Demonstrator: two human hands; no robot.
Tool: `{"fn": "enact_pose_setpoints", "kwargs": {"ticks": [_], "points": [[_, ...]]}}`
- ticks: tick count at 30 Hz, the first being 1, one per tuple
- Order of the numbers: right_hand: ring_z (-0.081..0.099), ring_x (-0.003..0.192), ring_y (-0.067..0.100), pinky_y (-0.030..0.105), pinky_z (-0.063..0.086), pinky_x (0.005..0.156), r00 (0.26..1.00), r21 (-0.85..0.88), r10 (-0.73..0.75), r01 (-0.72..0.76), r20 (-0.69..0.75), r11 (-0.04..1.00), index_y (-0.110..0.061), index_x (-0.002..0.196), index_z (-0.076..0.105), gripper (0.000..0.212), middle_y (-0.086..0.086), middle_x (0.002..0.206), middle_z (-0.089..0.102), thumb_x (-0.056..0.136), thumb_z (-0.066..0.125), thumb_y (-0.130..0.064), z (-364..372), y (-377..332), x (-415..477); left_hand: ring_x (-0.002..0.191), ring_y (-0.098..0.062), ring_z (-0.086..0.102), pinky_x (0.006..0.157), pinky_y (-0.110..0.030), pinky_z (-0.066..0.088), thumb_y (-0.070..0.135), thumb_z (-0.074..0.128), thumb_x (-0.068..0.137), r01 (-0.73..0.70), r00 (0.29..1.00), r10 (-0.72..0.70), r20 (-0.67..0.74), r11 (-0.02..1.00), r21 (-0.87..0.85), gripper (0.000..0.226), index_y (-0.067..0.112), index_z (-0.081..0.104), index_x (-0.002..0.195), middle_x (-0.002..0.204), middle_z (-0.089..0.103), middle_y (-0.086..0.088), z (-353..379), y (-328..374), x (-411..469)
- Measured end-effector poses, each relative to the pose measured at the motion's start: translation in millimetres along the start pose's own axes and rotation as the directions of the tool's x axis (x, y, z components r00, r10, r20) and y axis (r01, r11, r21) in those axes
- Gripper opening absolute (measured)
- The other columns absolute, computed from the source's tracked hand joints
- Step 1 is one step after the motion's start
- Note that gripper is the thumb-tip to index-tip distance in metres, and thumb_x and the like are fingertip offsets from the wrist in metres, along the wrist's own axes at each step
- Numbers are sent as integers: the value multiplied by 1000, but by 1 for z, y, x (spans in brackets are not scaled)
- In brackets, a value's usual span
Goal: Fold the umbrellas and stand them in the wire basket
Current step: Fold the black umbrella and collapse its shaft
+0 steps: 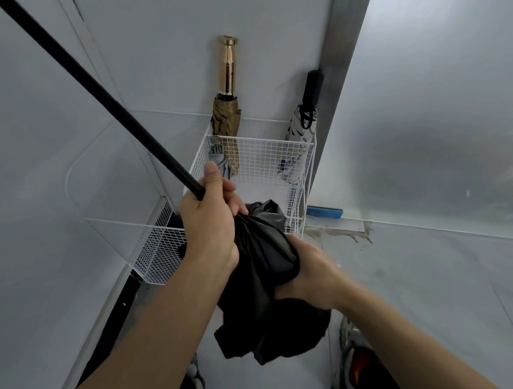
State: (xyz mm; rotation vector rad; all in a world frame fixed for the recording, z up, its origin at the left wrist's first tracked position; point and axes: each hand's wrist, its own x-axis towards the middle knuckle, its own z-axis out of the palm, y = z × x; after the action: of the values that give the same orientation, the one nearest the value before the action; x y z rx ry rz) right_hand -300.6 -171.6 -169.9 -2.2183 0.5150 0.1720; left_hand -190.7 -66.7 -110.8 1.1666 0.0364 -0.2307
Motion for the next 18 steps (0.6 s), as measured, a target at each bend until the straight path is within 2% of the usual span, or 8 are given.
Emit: {"fn": "enact_pose_setpoints", "kwargs": {"ticks": [2, 4, 7, 9, 13, 14, 16, 18], "points": [[67, 90, 16, 42, 56, 82, 999, 145, -29, 23, 43, 989, -23, 105, 66, 51, -6, 94, 70, 57, 83, -23, -6, 6, 2, 49, -17, 44, 55, -29, 47, 35, 52, 100, 102, 991, -98, 88, 994, -35, 41, 9, 52, 68, 47, 42, 0, 1, 3, -3], [67, 81, 18, 51, 54, 81, 988, 300, -47, 1, 144, 954, -9, 95, 68, 38, 9, 85, 70, 59, 79, -15, -15, 5, -2, 57, -19, 53, 59, -30, 51, 32, 55, 98, 129, 952, -131, 275, 991, 27, 35, 9, 57, 72, 54, 51, -3, -3, 10, -1], [69, 73, 7, 29, 59, 72, 949, 493, -84, -81, 303, 866, -13, 88, 64, 24, 1, 77, 71, 73, 72, 4, -28, -1, -15, 80, -28, 68, 73, -29, 57, 31, 65, 84, -9, 862, -81, 500, 984, 176, 19, 12, 66, 84, 72, 68, -7, -12, 21, 4], [67, 62, -2, 14, 53, 63, 923, 516, -123, -91, 365, 852, -20, 80, 62, 30, -8, 65, 70, 81, 62, 10, -30, -3, -17, 94, -31, 72, 83, -32, 58, 29, 68, 79, -57, 824, -64, 563, 979, 195, 21, 12, 66, 91, 78, 72, -9, -15, 24, 4], [55, 41, -11, 4, 42, 49, 901, 545, -130, -132, 414, 828, -26, 28, 59, 41, -18, 40, 58, 62, 51, -6, -33, -18, -26, 91, -33, 72, 90, -43, 56, 22, 73, 74, 179, 816, -177, 550, 983, 50, 27, 12, 69, 99, 74, 70, -9, -14, 17, 2], [55, 43, -12, 4, 42, 50, 899, 548, -128, -138, 420, 825, -27, 29, 61, 37, -19, 41, 58, 60, 48, -9, -34, -19, -27, 90, -32, 71, 92, -45, 55, 23, 75, 74, 247, 809, -211, 549, 969, 9, 30, 13, 69, 101, 75, 69, -9, -15, 16, 3], [62, 56, -8, 8, 49, 60, 909, 597, -140, -136, 392, 791, -20, 60, 70, 21, -13, 55, 68, 61, 54, -7, -32, -13, -26, 93, -32, 70, 96, -48, 52, 28, 79, 70, 348, 782, -263, 565, 936, -46, 43, 14, 67, 109, 80, 69, -9, -16, 15, 3], [69, 77, 7, 22, 56, 74, 924, 616, -179, -75, 339, 784, -11, 90, 69, 30, 0, 81, 75, 61, 68, -6, -26, -5, -22, 93, -33, 70, 88, -45, 56, 24, 80, 72, 344, 806, -287, 517, 939, -15, 47, 11, 64, 115, 78, 69, -10, -15, 14, 3]]}}
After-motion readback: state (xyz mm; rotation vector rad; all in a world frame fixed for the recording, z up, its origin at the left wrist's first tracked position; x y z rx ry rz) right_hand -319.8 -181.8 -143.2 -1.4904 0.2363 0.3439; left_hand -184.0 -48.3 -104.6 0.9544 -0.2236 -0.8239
